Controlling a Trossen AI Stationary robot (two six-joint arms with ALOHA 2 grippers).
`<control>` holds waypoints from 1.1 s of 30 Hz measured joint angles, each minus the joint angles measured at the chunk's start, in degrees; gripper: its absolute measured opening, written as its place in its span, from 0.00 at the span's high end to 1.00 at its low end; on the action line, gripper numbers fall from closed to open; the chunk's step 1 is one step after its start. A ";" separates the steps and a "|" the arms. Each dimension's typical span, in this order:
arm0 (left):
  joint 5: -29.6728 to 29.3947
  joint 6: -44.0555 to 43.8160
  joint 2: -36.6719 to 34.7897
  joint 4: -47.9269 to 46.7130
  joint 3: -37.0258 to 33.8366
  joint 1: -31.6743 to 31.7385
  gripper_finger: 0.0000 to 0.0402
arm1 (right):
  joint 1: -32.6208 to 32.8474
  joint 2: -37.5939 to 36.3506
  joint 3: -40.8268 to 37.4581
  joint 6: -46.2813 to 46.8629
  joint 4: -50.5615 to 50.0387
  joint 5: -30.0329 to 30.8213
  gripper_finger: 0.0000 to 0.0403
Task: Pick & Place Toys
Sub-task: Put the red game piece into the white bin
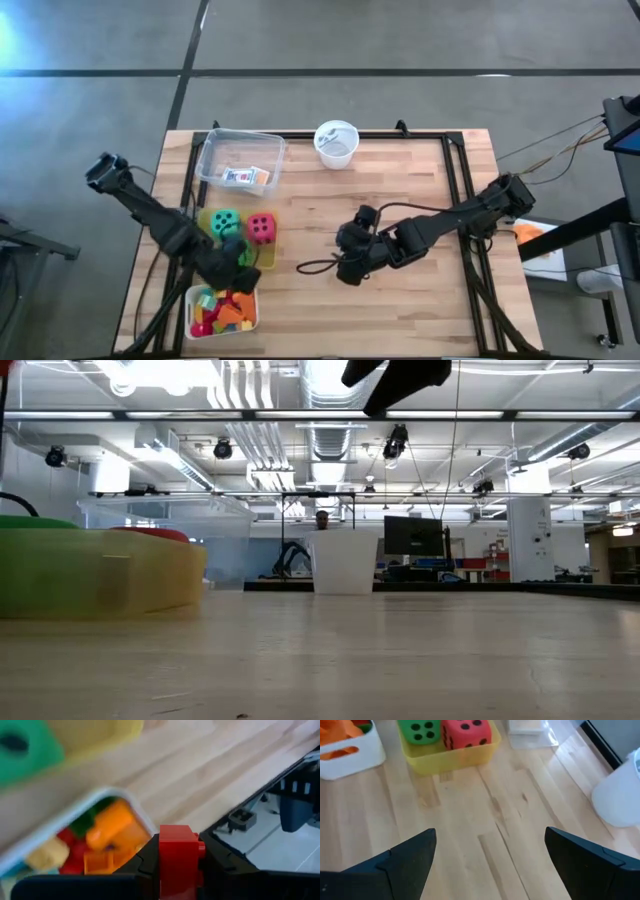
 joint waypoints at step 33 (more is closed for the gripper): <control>13.45 -25.24 13.53 -1.15 -0.80 -16.60 0.80 | -1.32 -0.50 0.00 2.60 -1.67 -0.70 0.09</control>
